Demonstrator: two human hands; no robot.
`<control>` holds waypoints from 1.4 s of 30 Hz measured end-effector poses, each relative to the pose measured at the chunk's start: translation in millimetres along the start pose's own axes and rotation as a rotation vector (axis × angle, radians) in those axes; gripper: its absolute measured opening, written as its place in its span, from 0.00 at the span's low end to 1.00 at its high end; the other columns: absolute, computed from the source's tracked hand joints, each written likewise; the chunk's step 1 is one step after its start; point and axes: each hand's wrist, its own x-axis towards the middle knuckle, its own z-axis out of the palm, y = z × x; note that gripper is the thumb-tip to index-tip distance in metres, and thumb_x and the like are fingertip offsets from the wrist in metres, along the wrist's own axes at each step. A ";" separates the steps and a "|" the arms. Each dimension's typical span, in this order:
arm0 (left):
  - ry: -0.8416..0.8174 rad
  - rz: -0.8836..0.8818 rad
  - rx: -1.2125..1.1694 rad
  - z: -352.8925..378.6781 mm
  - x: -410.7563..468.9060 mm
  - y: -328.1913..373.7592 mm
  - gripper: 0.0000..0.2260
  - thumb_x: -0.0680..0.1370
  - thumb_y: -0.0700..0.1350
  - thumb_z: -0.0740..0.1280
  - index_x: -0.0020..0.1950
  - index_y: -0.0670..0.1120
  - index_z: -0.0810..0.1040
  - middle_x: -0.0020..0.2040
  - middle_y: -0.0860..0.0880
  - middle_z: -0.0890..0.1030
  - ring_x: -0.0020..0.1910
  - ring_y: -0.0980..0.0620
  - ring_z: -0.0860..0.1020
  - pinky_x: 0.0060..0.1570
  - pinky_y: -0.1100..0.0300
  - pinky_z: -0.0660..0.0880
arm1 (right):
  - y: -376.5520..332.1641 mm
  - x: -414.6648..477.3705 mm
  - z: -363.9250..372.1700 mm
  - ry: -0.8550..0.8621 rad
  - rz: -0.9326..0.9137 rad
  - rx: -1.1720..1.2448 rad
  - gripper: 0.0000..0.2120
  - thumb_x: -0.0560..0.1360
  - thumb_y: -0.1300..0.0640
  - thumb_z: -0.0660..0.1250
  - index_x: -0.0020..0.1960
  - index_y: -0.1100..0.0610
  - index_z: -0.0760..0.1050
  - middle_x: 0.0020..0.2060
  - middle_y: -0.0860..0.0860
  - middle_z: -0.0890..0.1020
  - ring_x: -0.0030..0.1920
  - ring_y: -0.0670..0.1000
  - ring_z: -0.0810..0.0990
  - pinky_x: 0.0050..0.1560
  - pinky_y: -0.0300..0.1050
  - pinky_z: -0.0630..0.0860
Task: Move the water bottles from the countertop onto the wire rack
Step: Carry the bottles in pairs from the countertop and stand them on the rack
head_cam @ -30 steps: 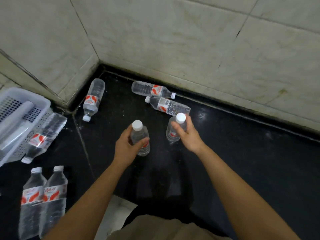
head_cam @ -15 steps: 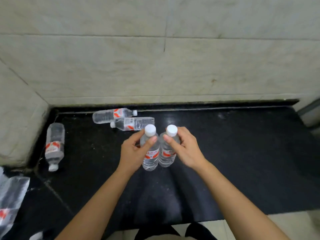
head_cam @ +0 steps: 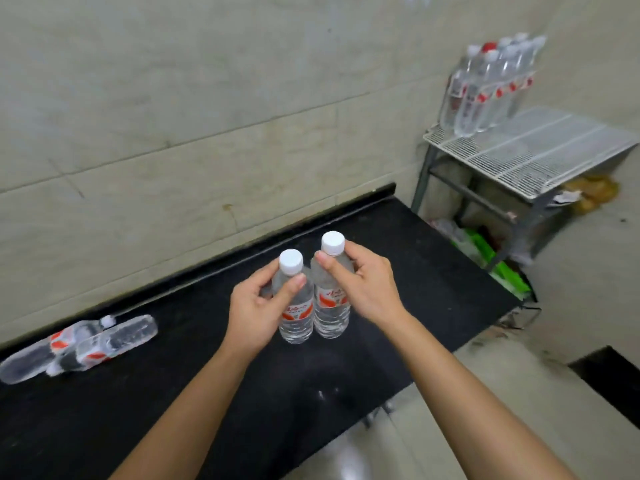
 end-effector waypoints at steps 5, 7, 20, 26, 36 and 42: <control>-0.072 -0.005 -0.094 151.7 11.8 31.9 0.17 0.73 0.43 0.74 0.62 0.48 0.82 0.53 0.56 0.87 0.53 0.59 0.85 0.52 0.65 0.80 | 47.4 -7.4 -144.8 0.104 0.017 -0.034 0.09 0.77 0.38 0.69 0.42 0.40 0.76 0.38 0.44 0.81 0.41 0.42 0.80 0.42 0.41 0.74; -0.105 0.015 -0.131 206.3 22.4 49.4 0.19 0.73 0.45 0.75 0.64 0.45 0.82 0.54 0.53 0.88 0.53 0.58 0.85 0.53 0.63 0.80 | 58.8 -0.5 -200.6 0.164 0.011 -0.057 0.08 0.77 0.38 0.69 0.43 0.39 0.76 0.38 0.43 0.81 0.41 0.41 0.79 0.42 0.41 0.73; -0.217 0.158 -0.269 436.4 163.4 126.6 0.14 0.74 0.44 0.75 0.60 0.50 0.83 0.54 0.53 0.87 0.55 0.57 0.84 0.53 0.62 0.79 | 127.8 137.1 -414.7 0.364 -0.064 -0.111 0.18 0.77 0.34 0.65 0.56 0.46 0.78 0.45 0.43 0.85 0.46 0.49 0.84 0.50 0.59 0.80; -0.175 0.222 -0.248 507.1 255.8 131.4 0.15 0.74 0.45 0.77 0.61 0.50 0.83 0.58 0.51 0.86 0.60 0.51 0.83 0.64 0.47 0.78 | 158.3 227.7 -473.3 0.341 -0.039 -0.103 0.19 0.78 0.37 0.67 0.63 0.45 0.76 0.53 0.40 0.84 0.53 0.41 0.83 0.56 0.54 0.81; -0.051 0.188 -0.205 575.2 351.4 137.3 0.15 0.77 0.40 0.73 0.63 0.52 0.80 0.59 0.51 0.85 0.58 0.53 0.84 0.53 0.61 0.79 | 206.5 351.4 -538.9 0.090 -0.111 -0.111 0.13 0.81 0.41 0.65 0.63 0.43 0.78 0.53 0.40 0.85 0.54 0.41 0.83 0.57 0.52 0.81; 0.174 0.120 -0.151 603.3 392.3 128.7 0.14 0.77 0.40 0.73 0.63 0.48 0.81 0.58 0.49 0.86 0.56 0.52 0.84 0.51 0.61 0.81 | 263.1 428.6 -560.8 -0.066 -0.141 -0.049 0.18 0.80 0.36 0.62 0.66 0.42 0.76 0.58 0.40 0.83 0.60 0.44 0.81 0.61 0.56 0.79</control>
